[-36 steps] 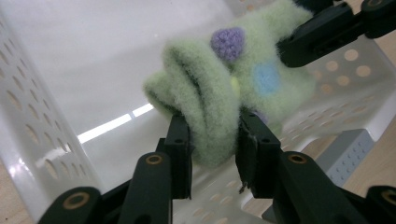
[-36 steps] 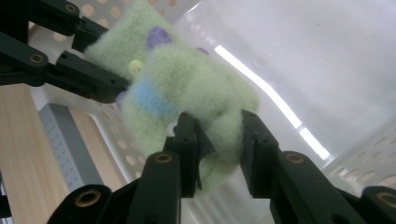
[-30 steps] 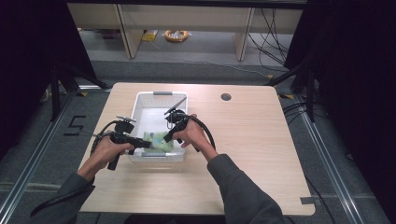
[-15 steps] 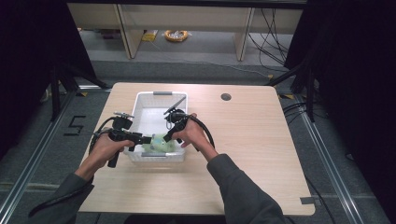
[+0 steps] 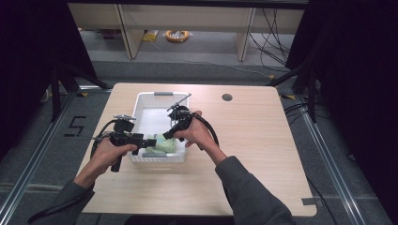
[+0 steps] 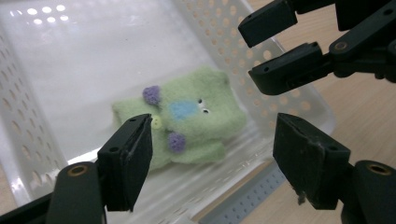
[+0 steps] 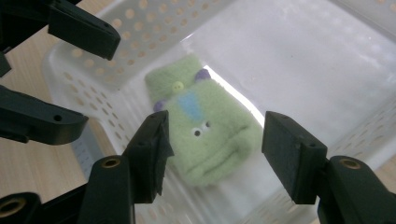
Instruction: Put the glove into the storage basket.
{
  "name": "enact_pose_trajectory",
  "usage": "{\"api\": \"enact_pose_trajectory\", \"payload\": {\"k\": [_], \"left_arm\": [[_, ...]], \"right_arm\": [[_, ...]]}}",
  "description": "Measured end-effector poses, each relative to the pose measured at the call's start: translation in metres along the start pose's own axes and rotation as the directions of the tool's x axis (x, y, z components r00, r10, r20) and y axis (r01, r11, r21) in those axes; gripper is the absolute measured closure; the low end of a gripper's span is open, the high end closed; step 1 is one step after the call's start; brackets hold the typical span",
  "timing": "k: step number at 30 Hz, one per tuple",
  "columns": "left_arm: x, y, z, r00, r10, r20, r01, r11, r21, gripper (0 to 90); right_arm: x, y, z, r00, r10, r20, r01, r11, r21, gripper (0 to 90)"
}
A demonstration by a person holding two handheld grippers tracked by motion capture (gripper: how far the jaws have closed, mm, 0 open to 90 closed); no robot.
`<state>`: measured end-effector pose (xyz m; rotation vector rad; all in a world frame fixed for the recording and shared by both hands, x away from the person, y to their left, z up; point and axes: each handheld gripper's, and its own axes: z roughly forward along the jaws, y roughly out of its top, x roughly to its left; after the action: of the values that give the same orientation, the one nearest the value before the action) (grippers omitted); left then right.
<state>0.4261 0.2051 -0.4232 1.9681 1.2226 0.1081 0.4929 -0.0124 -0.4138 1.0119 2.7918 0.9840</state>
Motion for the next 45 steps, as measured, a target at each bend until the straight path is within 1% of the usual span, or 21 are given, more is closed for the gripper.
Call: {"api": "enact_pose_trajectory", "payload": {"k": [9, 13, 15, 21, 24, 25, 26, 27, 29, 31, 32, 33, 34, 35, 36, 37, 38, 39, 40, 43, 45], "left_arm": [[-0.008, 0.000, -0.007, 0.9999, 0.015, 0.006, -0.014, 0.9996, -0.023, 26.6], [-0.014, -0.001, -0.009, 1.0000, 0.002, 0.008, -0.001, 0.9986, -0.054, 26.6], [-0.016, -0.002, -0.009, 0.9997, 0.018, 0.013, -0.018, 0.9990, -0.042, 26.5], [-0.022, -0.002, -0.008, 0.9988, 0.047, 0.015, -0.047, 0.9984, -0.032, 26.4], [-0.023, -0.001, -0.008, 0.9987, 0.048, 0.018, -0.047, 0.9985, -0.028, 26.4], [-0.025, -0.002, -0.007, 0.9995, 0.027, 0.018, -0.026, 0.9985, -0.047, 26.4], [-0.025, -0.001, -0.007, 0.9994, 0.029, 0.019, -0.028, 0.9985, -0.047, 26.3], [-0.024, -0.001, -0.008, 0.9988, 0.047, 0.015, -0.046, 0.9982, -0.038, 26.3], [-0.025, -0.002, -0.008, 0.9989, 0.045, 0.016, -0.044, 0.9983, -0.038, 26.0], [-0.027, -0.002, -0.006, 0.9995, 0.027, 0.017, -0.026, 0.9982, -0.054, 25.2], [-0.027, -0.002, -0.006, 0.9991, 0.040, 0.016, -0.039, 0.9983, -0.044, 25.2], [-0.027, -0.002, -0.007, 0.9986, 0.050, 0.018, -0.050, 0.9982, -0.033, 25.2], [-0.029, -0.003, -0.005, 0.9994, 0.027, 0.023, -0.026, 0.9982, -0.055, 25.2], [-0.029, -0.003, -0.006, 0.9989, 0.040, 0.022, -0.039, 0.9983, -0.042, 25.0], [-0.029, -0.003, -0.006, 0.9984, 0.051, 0.024, -0.050, 0.9981, -0.034, 25.0], [-0.031, -0.004, -0.005, 0.9991, 0.034, 0.023, -0.033, 0.9981, -0.052, 24.9], [-0.031, -0.004, -0.005, 0.9985, 0.050, 0.024, -0.049, 0.9977, -0.048, 24.8], [-0.033, -0.004, -0.004, 0.9993, 0.028, 0.027, -0.026, 0.9980, -0.058, 24.8], [-0.032, -0.004, -0.005, 0.9981, 0.054, 0.031, -0.053, 0.9980, -0.035, 24.8], [-0.038, -0.005, -0.003, 0.9989, 0.033, 0.033, -0.031, 0.9976, -0.062, 24.8], [-0.039, -0.006, -0.004, 0.9982, 0.047, 0.036, -0.045, 0.9974, -0.056, 24.7]], "right_arm": [[0.004, -0.008, -0.020, 0.9995, -0.029, -0.006, 0.029, 0.999, -0.043, 41.3], [0.006, -0.014, -0.030, 1.0000, -0.005, -0.005, 0.004, 0.999, -0.047, 40.7], [0.005, -0.017, -0.034, 0.9996, -0.029, -0.004, 0.029, 0.997, -0.066, 40.7], [0.004, -0.026, -0.046, 0.9997, -0.024, 0.002, 0.024, 0.996, -0.091, 40.8], [0.003, -0.030, -0.050, 0.9999, -0.012, 0.001, 0.012, 0.996, -0.093, 40.7], [0.003, -0.031, -0.050, 1.0000, -0.007, -0.006, 0.006, 0.995, -0.103, 40.6], [0.003, -0.032, -0.052, 0.9999, 0.012, -0.003, -0.012, 0.996, -0.084, 40.6], [0.002, -0.033, -0.052, 1.0000, -0.002, -0.005, 0.001, 0.994, -0.106, 40.6], [0.001, -0.035, -0.055, 0.9999, -0.005, -0.014, 0.004, 0.994, -0.107, 40.4], [0.001, -0.037, -0.058, 0.9999, 0.002, -0.011, -0.003, 0.994, -0.107, 40.3], [0.001, -0.038, -0.059, 0.9994, 0.030, 0.017, -0.028, 0.994, -0.102, 40.3], [0.001, -0.039, -0.059, 1.0000, 0.004, -0.007, -0.005, 0.992, -0.129, 40.2], [0.001, -0.040, -0.061, 0.9995, 0.003, -0.031, -0.007, 0.993, -0.118, 40.1], [0.001, -0.041, -0.063, 0.9997, 0.021, 0.011, -0.019, 0.992, -0.126, 40.0], [0.000, -0.042, -0.064, 1.0000, -0.002, -0.002, 0.001, 0.990, -0.141, 39.9], [0.000, -0.043, -0.066, 1.0000, -0.003, -0.009, 0.002, 0.991, -0.133, 39.8], [0.001, -0.045, -0.067, 0.9998, 0.019, -0.001, -0.019, 0.990, -0.137, 39.8], [-0.001, -0.046, -0.068, 0.9999, -0.008, -0.009, 0.006, 0.990, -0.141, 39.7], [-0.001, -0.047, -0.069, 0.9999, 0.007, -0.012, -0.009, 0.989, -0.148, 39.7], [-0.002, -0.051, -0.072, 0.9996, 0.005, -0.026, -0.009, 0.989, -0.150, 39.5], [-0.003, -0.054, -0.074, 0.9998, 0.005, -0.018, -0.008, 0.987, -0.160, 39.3]]}}
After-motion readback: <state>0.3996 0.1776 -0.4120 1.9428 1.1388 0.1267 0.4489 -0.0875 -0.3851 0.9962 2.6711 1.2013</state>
